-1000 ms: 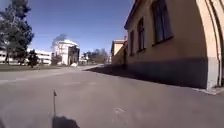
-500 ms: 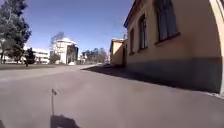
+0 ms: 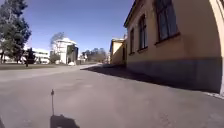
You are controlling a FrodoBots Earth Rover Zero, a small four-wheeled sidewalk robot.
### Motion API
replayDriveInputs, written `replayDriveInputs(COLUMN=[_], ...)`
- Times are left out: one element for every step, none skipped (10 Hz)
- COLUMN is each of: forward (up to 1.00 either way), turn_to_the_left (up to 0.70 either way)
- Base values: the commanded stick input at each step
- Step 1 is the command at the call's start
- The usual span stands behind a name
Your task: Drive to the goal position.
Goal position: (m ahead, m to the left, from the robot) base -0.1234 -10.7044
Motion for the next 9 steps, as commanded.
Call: replayDriveInputs(forward=[0.0,0.0,0.0,0.0,0.0,0.0,0.0,0.0,0.0], turn_to_the_left=[-0.63,-0.7,-0.7,-0.7,-0.7,-0.7,-0.7,-0.7,-0.7])
